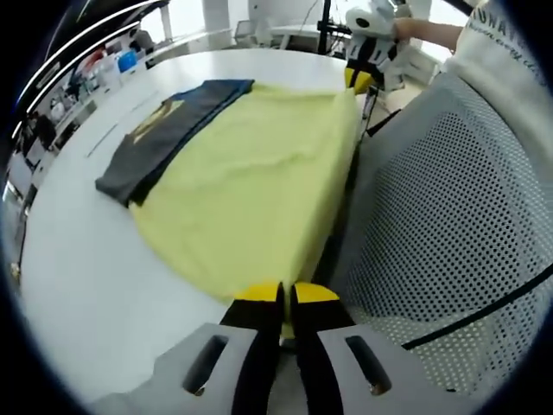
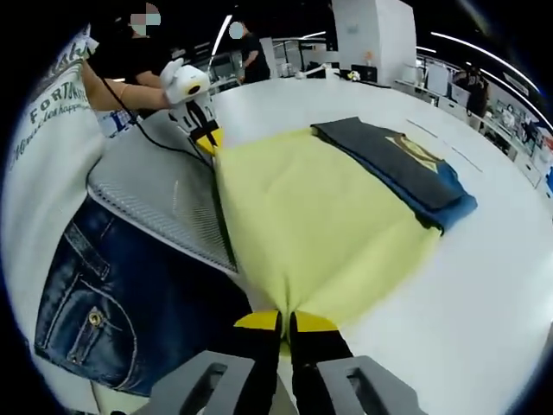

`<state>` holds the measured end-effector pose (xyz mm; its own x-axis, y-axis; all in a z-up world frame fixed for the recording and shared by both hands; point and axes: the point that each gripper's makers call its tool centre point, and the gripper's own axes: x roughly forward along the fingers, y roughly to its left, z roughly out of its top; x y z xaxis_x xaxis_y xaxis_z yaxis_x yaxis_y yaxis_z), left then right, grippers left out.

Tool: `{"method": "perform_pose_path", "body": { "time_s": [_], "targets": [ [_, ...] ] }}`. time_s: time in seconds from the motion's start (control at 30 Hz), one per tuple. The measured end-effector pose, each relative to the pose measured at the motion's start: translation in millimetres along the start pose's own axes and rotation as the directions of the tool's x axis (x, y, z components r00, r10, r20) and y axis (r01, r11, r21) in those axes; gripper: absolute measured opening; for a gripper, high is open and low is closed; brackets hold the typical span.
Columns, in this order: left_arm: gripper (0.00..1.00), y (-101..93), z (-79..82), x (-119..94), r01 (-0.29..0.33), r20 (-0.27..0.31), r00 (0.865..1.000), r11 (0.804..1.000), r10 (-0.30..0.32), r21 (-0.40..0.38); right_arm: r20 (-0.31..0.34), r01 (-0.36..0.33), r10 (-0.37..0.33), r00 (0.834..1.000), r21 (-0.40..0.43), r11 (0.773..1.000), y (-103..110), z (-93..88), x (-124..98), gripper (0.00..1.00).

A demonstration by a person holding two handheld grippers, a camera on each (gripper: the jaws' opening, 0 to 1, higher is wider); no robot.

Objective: Fold the garment on the visible template until the final outline fits inside the template.

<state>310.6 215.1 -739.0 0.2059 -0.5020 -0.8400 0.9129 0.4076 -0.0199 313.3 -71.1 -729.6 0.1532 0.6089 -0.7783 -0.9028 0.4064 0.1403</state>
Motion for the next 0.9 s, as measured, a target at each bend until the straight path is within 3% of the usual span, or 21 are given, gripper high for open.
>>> {"method": "perform_pose_path", "body": {
  "time_s": [0.9],
  "targets": [
    [0.00,30.0,36.5,-26.4,-0.007,0.029,1.000,1.000,0.007,0.014,0.040,0.084,-0.081,0.996,-0.083,0.993,-30.2,34.2,-19.5,0.00]
  ]
}}
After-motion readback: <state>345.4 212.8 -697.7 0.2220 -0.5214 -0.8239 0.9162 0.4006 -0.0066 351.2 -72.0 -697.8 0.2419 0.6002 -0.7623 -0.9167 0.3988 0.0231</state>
